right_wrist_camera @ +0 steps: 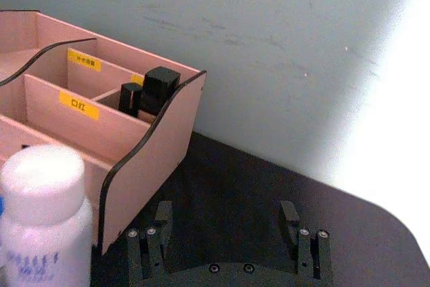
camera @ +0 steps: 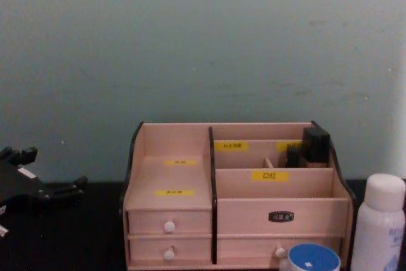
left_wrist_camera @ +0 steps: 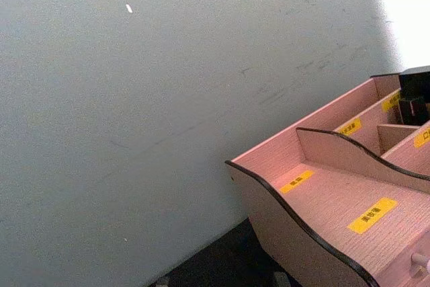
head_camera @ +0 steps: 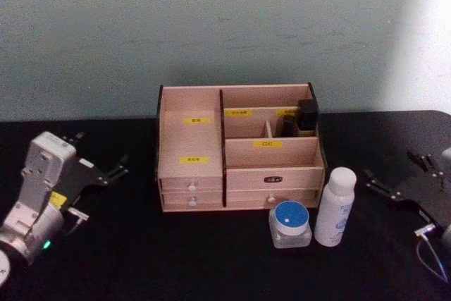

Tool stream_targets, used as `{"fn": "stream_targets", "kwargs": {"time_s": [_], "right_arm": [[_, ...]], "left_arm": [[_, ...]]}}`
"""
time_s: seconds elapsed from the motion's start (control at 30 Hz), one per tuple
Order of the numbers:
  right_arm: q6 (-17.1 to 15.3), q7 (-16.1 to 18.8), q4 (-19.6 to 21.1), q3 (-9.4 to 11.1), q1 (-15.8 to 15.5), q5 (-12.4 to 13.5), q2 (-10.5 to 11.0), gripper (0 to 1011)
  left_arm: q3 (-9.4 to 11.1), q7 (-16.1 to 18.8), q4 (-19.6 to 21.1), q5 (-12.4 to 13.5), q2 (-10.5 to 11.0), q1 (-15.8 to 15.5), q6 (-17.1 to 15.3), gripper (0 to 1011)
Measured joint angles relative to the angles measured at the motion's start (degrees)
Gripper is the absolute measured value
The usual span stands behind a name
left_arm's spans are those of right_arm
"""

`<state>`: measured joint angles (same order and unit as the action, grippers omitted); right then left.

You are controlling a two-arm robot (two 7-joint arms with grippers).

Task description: Pick up the facial cleanser and watermelon frost from the table and place them into the tiered storage box.

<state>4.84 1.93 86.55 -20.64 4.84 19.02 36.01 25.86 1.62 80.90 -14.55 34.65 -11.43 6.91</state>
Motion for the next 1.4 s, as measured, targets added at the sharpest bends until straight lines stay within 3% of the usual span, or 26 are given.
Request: {"fn": "stream_targets", "kwargs": {"time_s": [0.33,0.7,1.03,1.4], "right_arm": [[-2.0,2.8,6.2,4.2,-7.1,4.5,2.5,1002],[-4.6,9.5,12.5,7.6,-13.7,9.9,5.1,1002],[-6.3,14.5,13.8,7.0,-14.5,11.2,4.6,1002],[-7.8,16.2,11.4,4.7,-11.3,8.6,0.7,1003]], "left_arm": [[0.0,0.0,0.0,0.0,0.0,0.0,0.0,1001],[0.0,0.0,0.0,0.0,0.0,0.0,0.0,1001],[0.0,0.0,0.0,0.0,0.0,0.0,0.0,1001],[0.0,0.0,0.0,0.0,0.0,0.0,0.0,1001]]}}
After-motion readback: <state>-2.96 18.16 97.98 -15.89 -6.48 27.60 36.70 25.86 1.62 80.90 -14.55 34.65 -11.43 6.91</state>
